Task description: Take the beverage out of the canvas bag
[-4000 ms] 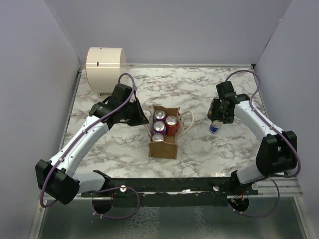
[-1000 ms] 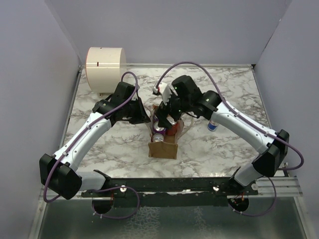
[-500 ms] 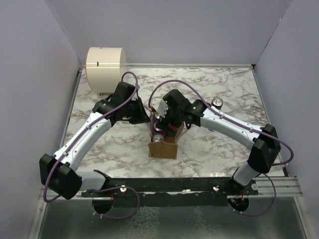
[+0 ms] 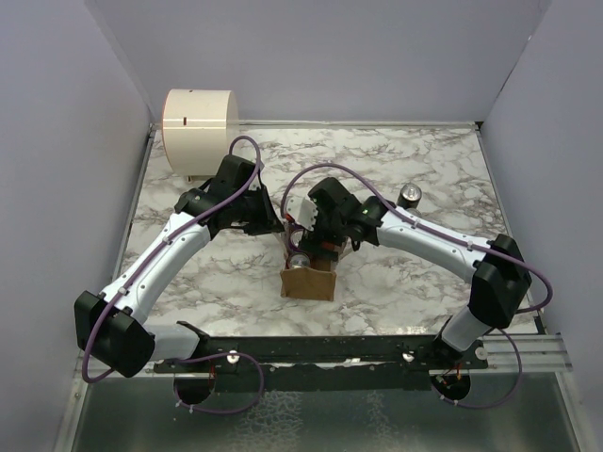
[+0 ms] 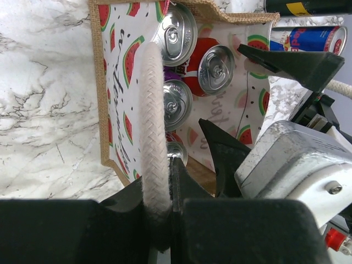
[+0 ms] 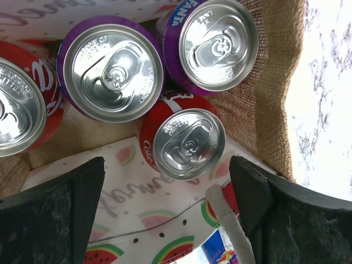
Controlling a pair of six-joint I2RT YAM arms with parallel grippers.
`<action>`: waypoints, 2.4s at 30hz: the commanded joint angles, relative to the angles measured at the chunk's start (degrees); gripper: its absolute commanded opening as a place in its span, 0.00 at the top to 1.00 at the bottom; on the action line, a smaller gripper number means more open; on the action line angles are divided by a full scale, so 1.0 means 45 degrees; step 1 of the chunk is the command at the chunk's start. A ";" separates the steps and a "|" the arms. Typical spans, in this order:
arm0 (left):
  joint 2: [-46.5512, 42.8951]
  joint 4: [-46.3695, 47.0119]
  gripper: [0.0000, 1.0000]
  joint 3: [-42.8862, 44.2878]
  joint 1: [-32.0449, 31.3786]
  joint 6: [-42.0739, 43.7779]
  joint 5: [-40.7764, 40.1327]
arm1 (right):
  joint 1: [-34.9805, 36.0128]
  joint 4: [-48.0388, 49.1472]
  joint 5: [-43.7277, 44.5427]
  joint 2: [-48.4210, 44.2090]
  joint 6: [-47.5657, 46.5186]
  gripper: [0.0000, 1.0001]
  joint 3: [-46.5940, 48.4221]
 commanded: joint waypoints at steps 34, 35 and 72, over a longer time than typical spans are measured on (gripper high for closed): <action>-0.0458 -0.0626 1.00 0.0090 0.0209 0.0615 -0.0174 | -0.0710 0.1923 -0.1098 0.2423 -0.0473 0.12 -0.0260; -0.0473 -0.0634 1.00 0.0114 0.0213 0.0625 -0.0181 | -0.0725 0.1905 -0.1097 0.2406 -0.0460 0.13 -0.0233; -0.0030 -0.0426 1.00 0.0428 0.0296 0.0416 0.0068 | -0.0690 -0.1685 -0.1203 0.0486 0.3405 0.84 0.2957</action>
